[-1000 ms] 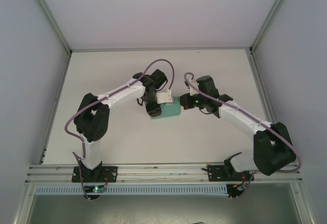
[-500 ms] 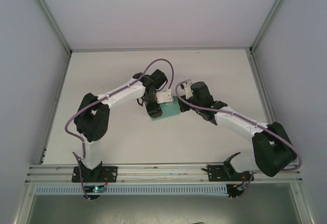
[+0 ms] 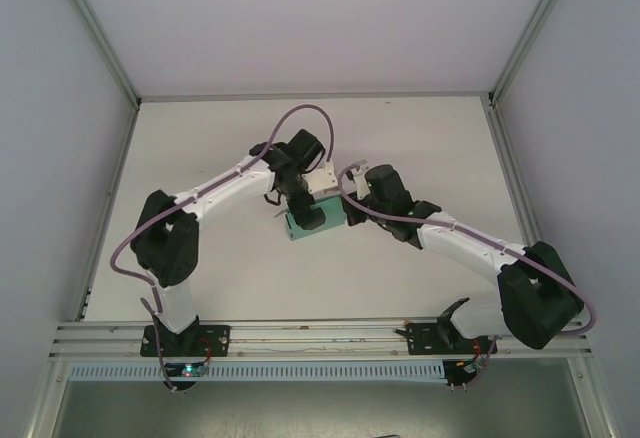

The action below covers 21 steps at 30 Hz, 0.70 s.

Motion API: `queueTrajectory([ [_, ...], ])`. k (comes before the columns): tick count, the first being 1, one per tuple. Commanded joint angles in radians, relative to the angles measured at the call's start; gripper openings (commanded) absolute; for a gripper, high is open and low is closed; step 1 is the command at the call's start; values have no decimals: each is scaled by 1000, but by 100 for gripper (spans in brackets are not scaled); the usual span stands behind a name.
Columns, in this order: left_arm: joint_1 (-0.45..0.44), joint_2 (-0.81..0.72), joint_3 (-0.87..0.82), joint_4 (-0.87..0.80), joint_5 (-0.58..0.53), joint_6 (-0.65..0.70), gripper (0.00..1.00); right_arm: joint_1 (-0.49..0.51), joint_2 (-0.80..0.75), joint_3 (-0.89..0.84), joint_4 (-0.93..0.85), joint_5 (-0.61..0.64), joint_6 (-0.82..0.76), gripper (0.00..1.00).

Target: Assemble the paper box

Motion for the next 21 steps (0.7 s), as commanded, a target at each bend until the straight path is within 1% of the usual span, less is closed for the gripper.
queueTrajectory([
  [1, -3, -85, -61, 84, -58, -116, 100, 16, 51, 16, -157, 34, 31, 0],
  [4, 0, -160, -141, 129, -166, -212, 100, 17, 72, 45, -185, 59, 51, 0],
  [7, 1, -232, -188, 123, -284, -351, 100, 24, 83, 63, -206, 81, 68, 0],
  [10, 3, -297, -214, 74, -310, -450, 99, 40, 88, 90, -244, 122, 80, 0],
  [12, 3, -331, -248, 74, -294, -448, 90, 52, 96, 103, -253, 123, 72, 0],
  [14, 5, -345, -268, 87, -300, -441, 78, 57, 106, 115, -258, 121, 74, 0],
  [15, 4, -341, -257, 63, -299, -454, 69, 57, 112, 127, -270, 123, 78, 0],
  [17, 4, -329, -229, -8, -286, -483, 59, 60, 118, 144, -299, 139, 84, 0],
  [20, 4, -346, -256, -22, -247, -495, 52, 66, 107, 142, -301, 155, 105, 0],
  [21, 4, -355, -268, -14, -235, -499, 51, 68, 108, 144, -304, 154, 109, 0],
])
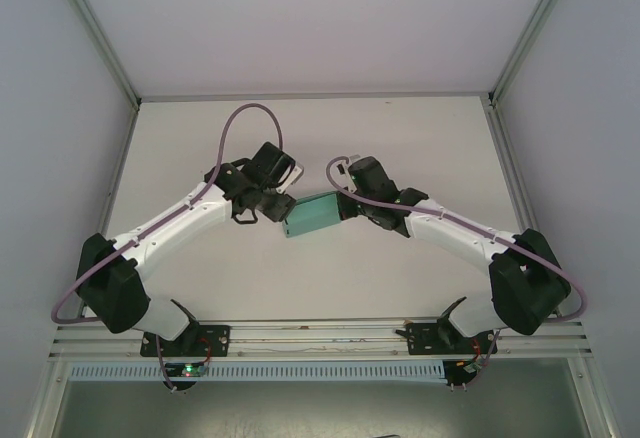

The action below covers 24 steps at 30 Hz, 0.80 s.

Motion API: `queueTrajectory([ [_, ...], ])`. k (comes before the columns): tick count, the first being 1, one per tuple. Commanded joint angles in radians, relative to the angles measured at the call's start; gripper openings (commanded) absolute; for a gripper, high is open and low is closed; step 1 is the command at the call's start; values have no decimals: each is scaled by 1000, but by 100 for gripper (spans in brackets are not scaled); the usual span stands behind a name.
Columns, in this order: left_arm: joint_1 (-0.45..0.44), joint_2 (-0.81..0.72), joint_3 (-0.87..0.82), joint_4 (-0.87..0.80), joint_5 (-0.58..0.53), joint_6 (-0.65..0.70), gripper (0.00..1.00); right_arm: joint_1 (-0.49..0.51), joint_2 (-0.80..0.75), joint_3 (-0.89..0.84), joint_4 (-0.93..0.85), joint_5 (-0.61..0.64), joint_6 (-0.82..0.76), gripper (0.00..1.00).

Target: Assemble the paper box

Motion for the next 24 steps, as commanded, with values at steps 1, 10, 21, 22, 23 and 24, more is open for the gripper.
queueTrajectory([
  [1, 4, -24, -31, -43, 29, -52, 51, 16, 30, -2, -133, 25, 36, 0],
  [10, 5, 54, -7, -25, -8, -45, 27, 22, 50, 27, -162, 28, 46, 0],
  [21, 12, 101, 74, -55, 55, -257, 0, 85, 67, 68, -215, 173, 113, 0],
  [22, 21, 118, 94, -74, 55, -297, 0, 100, 70, 69, -211, 193, 126, 0],
  [23, 33, 130, 106, -84, 75, -332, 0, 111, 70, 69, -205, 211, 138, 0],
  [24, 47, 140, 113, -90, 134, -349, 0, 122, 75, 68, -204, 229, 153, 0],
])
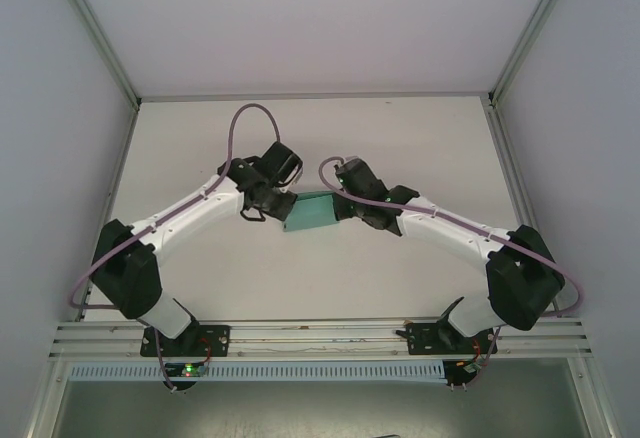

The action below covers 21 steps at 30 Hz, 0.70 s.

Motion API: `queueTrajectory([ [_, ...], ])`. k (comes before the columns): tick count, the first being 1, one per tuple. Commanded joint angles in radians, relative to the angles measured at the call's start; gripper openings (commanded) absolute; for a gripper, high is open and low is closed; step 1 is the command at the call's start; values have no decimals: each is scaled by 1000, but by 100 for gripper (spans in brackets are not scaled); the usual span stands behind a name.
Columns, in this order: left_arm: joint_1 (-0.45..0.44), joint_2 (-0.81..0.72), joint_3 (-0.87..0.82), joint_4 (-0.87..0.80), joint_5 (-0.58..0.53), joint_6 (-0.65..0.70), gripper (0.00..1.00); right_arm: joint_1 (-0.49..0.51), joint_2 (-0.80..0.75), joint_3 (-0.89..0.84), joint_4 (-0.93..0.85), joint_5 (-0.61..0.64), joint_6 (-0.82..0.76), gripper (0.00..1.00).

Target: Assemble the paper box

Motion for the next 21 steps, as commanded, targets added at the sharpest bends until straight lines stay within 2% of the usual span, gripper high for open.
queueTrajectory([
  [1, 45, 39, 55, -34, 141, -162, 0, 49, 43, -2, -92, 62, 65, 0],
  [3, 64, 61, 71, -55, 224, -183, 0, 63, 55, 1, -83, 67, 78, 0],
  [7, 74, 98, 113, -119, 226, -228, 0, 83, 82, 13, -80, 74, 109, 0],
  [14, 91, 126, 96, -84, 364, -309, 0, 99, 112, 29, -68, 82, 159, 0],
  [18, 130, 123, 50, -3, 497, -372, 0, 102, 115, 28, -73, 86, 176, 0],
  [21, 134, 138, 43, -38, 394, -367, 0, 107, 113, 23, -62, 90, 176, 0],
])
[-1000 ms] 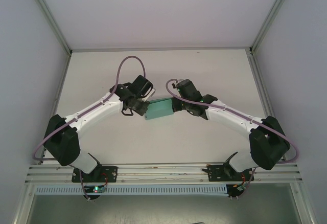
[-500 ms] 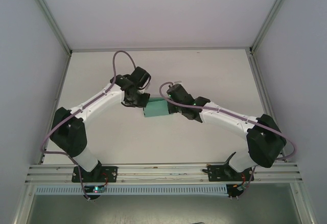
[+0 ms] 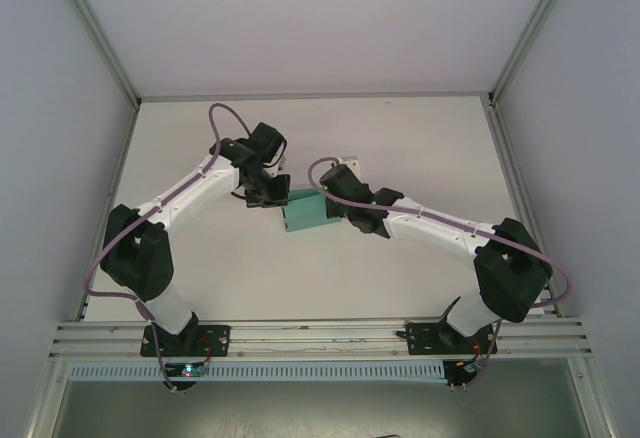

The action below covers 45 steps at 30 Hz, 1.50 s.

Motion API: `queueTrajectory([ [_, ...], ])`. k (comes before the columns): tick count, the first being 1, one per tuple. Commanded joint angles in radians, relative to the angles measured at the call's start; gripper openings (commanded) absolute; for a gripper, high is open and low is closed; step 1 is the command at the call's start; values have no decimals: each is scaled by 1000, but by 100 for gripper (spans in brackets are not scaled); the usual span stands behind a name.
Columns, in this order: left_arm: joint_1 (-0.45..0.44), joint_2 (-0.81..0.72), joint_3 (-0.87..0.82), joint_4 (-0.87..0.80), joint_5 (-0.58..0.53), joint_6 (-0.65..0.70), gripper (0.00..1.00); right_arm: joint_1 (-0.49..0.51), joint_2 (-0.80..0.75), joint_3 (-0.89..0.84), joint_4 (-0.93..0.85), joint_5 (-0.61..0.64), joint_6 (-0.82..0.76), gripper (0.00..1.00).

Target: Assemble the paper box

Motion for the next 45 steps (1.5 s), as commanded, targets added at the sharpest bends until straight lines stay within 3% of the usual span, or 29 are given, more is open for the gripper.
queueTrajectory([
  [1, -9, 51, -49, 30, 61, -41, 0, 40, 47, -20, -66, -71, 29, 0],
  [11, -73, 55, -146, 5, -176, -22, 0, 62, 45, -28, -54, -31, 38, 0],
  [15, -102, 57, -222, 86, -144, -56, 0, 82, 29, -50, -32, 10, 43, 0],
  [25, -238, -44, -407, 213, -353, -103, 0, 118, -123, -250, 199, 40, 10, 2],
  [28, -276, -97, -488, 277, -399, -108, 0, 124, -181, -315, 276, 21, -28, 20],
  [31, -306, -124, -541, 343, -413, -103, 0, 124, -225, -347, 281, 13, -37, 22],
  [34, -333, -128, -543, 360, -458, -97, 0, 120, -271, -368, 296, -18, -32, 40],
  [39, -344, -103, -525, 346, -483, -73, 0, 84, -350, -369, 271, -70, -53, 61],
  [45, -362, -98, -513, 345, -502, -48, 0, -14, -443, -394, 297, -101, -46, 67],
])
